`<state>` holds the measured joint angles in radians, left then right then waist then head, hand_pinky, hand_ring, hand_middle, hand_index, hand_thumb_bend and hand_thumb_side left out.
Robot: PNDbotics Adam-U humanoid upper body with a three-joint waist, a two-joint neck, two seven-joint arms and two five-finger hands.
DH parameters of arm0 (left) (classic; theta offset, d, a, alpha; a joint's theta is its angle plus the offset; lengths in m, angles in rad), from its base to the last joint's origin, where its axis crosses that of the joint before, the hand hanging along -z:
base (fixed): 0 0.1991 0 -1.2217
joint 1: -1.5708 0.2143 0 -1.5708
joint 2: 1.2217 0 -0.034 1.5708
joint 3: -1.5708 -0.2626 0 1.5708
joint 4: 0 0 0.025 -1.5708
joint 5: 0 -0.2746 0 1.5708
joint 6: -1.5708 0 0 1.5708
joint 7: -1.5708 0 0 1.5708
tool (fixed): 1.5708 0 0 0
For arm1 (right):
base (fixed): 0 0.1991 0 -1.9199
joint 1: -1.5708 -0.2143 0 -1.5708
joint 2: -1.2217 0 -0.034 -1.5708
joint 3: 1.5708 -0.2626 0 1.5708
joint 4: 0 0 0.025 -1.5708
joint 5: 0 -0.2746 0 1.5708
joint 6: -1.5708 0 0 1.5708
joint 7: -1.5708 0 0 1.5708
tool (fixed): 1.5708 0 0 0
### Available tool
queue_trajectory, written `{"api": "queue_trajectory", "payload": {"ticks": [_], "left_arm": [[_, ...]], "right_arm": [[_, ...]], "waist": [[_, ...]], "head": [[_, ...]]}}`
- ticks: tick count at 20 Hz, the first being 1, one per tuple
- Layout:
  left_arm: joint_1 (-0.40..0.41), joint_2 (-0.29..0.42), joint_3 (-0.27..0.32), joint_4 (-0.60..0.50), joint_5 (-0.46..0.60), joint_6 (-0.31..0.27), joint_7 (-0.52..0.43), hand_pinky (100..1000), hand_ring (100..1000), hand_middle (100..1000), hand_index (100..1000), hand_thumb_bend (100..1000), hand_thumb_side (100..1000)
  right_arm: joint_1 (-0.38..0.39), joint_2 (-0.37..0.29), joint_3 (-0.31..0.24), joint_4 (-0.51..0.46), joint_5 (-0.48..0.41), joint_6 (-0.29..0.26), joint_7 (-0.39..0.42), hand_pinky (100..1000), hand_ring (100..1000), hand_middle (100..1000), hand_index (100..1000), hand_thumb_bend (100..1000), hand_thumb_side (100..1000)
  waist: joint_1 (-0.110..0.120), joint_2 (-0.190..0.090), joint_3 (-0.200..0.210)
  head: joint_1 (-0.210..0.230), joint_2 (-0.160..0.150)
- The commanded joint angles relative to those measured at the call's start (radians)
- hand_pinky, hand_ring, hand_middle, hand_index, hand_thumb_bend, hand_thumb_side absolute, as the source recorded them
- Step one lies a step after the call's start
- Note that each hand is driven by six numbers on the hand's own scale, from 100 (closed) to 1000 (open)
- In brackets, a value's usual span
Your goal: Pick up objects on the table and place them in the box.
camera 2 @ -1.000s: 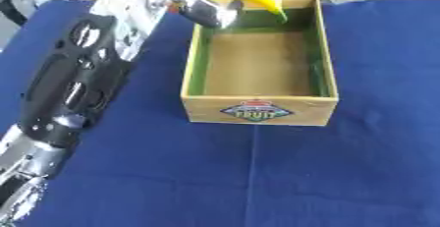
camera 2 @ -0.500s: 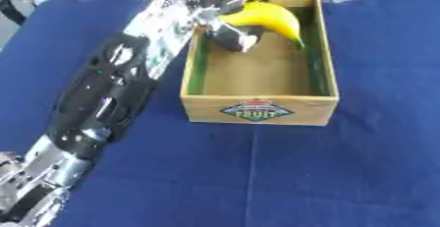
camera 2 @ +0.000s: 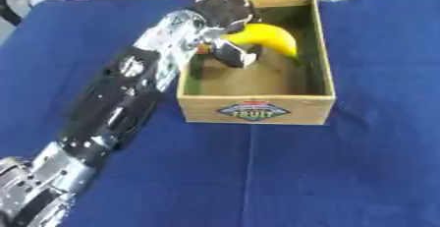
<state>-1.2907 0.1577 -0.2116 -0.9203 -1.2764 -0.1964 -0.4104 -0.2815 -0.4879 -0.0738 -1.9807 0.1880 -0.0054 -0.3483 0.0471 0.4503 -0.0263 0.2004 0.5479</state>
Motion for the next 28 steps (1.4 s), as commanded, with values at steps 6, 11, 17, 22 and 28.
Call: {"api": "queue_trajectory", "payload": {"ticks": [6,11,17,22,28], "left_arm": [[-0.011,0.013,-0.005,-0.010,-0.034,-0.036,-0.031,708,827,791,990,214,607],[-0.008,0.026,0.000,-0.051,-0.057,-0.026,-0.023,714,849,810,994,261,631],[0.009,0.060,0.031,-0.203,0.059,-0.004,0.015,682,811,775,959,182,646],[0.029,0.113,0.058,-0.354,0.186,0.056,0.051,662,782,741,927,186,664],[0.080,0.185,0.067,-0.552,0.304,0.119,0.104,631,752,702,895,185,662]], "right_arm": [[-0.002,-0.011,-0.007,-0.019,-0.006,-0.003,-0.001,823,751,766,946,100,1000],[-0.002,-0.012,-0.008,-0.019,-0.007,-0.003,-0.002,824,751,766,945,100,1000],[0.003,-0.014,-0.011,-0.019,-0.009,-0.003,-0.005,825,751,766,945,100,1000],[0.012,-0.014,-0.015,-0.019,-0.009,-0.001,-0.010,824,751,766,945,100,1000],[0.017,-0.015,-0.018,-0.019,-0.007,-0.001,-0.016,824,752,766,944,100,1000]], "waist": [[-0.006,-0.021,-0.001],[-0.009,-0.026,0.005],[-0.013,-0.037,0.016],[-0.017,-0.046,0.031],[-0.026,-0.053,0.051]], "head": [[-0.008,-0.007],[-0.013,0.004],[-0.029,0.020],[-0.039,0.033],[-0.048,0.046]]}}
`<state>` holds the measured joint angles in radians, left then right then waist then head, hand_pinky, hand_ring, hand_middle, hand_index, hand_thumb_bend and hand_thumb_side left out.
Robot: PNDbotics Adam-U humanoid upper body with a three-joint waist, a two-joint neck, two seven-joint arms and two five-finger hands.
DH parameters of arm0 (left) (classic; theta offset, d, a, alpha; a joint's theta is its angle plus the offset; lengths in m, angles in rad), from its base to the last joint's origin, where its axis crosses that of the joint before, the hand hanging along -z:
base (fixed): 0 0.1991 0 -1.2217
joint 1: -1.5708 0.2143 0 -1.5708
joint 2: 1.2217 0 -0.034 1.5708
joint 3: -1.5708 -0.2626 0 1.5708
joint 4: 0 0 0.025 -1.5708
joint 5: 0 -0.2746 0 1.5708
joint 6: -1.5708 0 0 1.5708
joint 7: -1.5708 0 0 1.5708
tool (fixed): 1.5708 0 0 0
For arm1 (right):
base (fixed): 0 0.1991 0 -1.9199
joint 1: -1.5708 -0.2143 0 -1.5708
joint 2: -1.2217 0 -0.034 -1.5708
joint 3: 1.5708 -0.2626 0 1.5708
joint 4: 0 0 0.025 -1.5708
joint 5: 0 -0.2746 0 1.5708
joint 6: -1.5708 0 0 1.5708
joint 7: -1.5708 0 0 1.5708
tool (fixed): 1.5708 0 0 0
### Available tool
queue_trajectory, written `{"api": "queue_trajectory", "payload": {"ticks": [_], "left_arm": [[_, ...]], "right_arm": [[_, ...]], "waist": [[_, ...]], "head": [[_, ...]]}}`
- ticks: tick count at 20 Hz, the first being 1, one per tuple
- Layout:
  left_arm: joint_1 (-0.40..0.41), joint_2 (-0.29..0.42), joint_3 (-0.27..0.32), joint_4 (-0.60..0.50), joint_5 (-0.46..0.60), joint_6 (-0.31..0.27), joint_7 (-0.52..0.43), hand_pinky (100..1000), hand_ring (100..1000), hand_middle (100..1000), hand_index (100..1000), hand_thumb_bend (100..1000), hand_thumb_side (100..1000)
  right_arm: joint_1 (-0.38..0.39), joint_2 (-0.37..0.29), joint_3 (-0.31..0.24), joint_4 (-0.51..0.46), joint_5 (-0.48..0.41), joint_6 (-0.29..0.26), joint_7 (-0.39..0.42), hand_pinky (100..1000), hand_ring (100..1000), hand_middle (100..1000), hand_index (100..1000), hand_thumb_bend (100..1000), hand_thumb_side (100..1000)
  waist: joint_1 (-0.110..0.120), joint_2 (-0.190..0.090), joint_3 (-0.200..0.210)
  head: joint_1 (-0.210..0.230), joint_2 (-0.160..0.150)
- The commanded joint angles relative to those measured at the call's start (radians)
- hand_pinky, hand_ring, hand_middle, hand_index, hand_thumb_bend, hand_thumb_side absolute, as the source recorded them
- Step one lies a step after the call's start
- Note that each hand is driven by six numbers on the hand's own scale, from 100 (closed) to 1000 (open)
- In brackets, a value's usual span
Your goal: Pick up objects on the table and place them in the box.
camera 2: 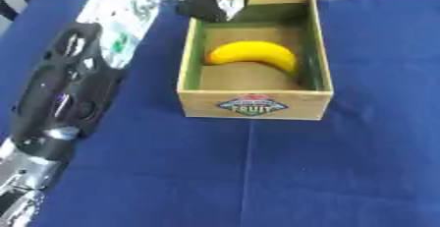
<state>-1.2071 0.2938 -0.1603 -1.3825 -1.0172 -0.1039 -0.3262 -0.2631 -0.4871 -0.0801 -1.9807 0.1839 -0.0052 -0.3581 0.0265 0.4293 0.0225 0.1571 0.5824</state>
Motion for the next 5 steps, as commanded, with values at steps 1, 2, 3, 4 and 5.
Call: {"api": "queue_trajectory", "payload": {"ticks": [1,2,3,4,5], "left_arm": [[0.008,0.061,0.017,-0.122,0.059,0.040,0.028,627,749,699,892,184,661],[0.024,0.071,0.020,-0.159,0.084,0.052,0.041,602,736,689,888,177,648],[0.039,0.080,0.023,-0.193,0.114,0.065,0.054,602,736,689,888,177,648],[0.057,0.088,0.028,-0.229,0.150,0.077,0.069,565,706,676,883,181,640],[0.078,0.097,0.034,-0.265,0.191,0.092,0.087,553,695,670,882,179,636]], "right_arm": [[-0.001,-0.016,-0.012,-0.019,-0.003,-0.002,-0.007,824,752,766,944,100,1000],[-0.001,-0.016,-0.013,-0.019,-0.003,-0.002,-0.009,823,752,766,944,100,1000],[-0.002,-0.016,-0.014,-0.019,-0.003,-0.002,-0.010,823,752,766,944,100,1000],[-0.003,-0.016,-0.016,-0.019,-0.003,-0.003,-0.013,822,752,767,944,100,1000],[-0.004,-0.017,-0.017,-0.019,-0.004,-0.005,-0.016,822,752,767,943,100,1000]], "waist": [[-0.006,-0.033,0.005],[-0.008,-0.034,0.008],[-0.010,-0.035,0.010],[-0.011,-0.036,0.014],[-0.013,-0.037,0.016]], "head": [[-0.007,0.012],[-0.009,0.013],[-0.011,0.014],[-0.014,0.015],[-0.016,0.017]]}}
